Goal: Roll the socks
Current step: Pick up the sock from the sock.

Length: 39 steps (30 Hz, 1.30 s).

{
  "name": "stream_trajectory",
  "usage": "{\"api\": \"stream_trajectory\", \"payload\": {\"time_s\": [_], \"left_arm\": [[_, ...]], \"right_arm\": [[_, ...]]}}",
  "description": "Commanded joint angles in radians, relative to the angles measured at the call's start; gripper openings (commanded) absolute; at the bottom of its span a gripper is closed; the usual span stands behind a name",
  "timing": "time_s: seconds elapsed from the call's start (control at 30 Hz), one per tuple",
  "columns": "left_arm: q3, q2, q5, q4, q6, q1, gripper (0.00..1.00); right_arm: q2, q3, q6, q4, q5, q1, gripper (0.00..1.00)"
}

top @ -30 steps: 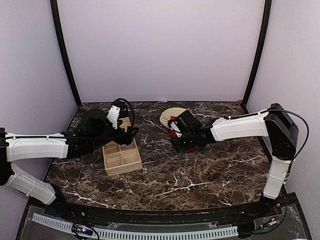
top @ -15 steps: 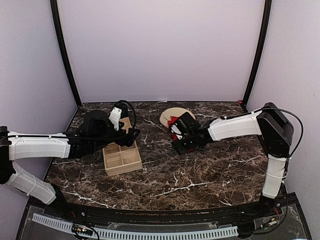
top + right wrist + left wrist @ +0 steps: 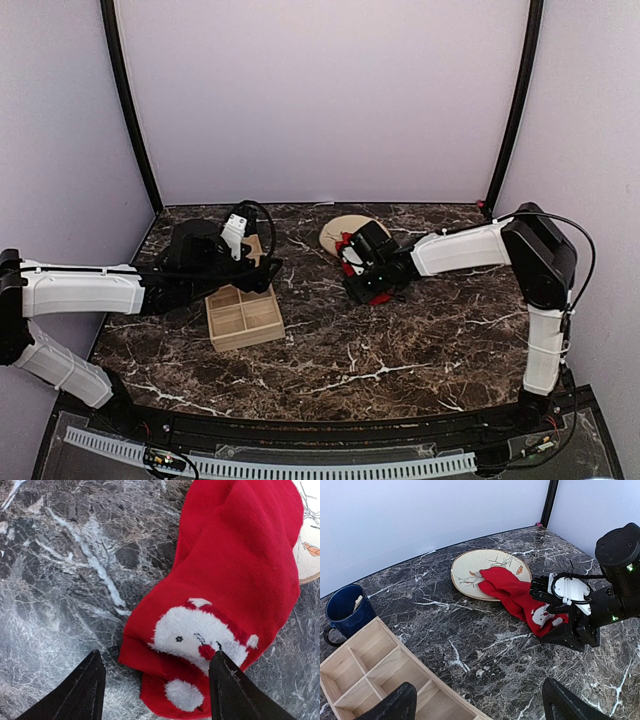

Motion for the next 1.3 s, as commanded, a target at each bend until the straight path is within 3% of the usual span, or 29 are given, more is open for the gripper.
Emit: {"api": "stream_trajectory", "payload": {"time_s": [0.0, 0.2, 0.43, 0.77, 1.13, 1.27], "left_arm": [[0.031, 0.007, 0.012, 0.014, -0.009, -0.005, 0.89], [0.035, 0.018, 0.014, 0.013, -0.015, -0.005, 0.89], [0.035, 0.019, 0.015, 0.014, -0.019, -0.005, 0.89], [0.022, 0.002, 0.013, 0.012, -0.027, -0.005, 0.88], [0.011, -0.006, 0.009, 0.004, -0.03, -0.007, 0.88], [0.008, -0.001, 0.008, -0.001, -0.029, -0.007, 0.88]], "right_arm": [[0.02, 0.028, -0.017, 0.021, -0.017, -0.023, 0.66], [0.032, 0.034, -0.03, 0.017, -0.043, -0.045, 0.64], [0.025, 0.014, -0.024, 0.011, -0.082, -0.049, 0.56], [0.011, 0.002, -0.013, 0.002, -0.106, -0.049, 0.38], [-0.002, 0.02, -0.017, -0.02, -0.09, -0.049, 0.02], [-0.021, 0.018, -0.018, -0.015, -0.081, -0.049, 0.0]]}}
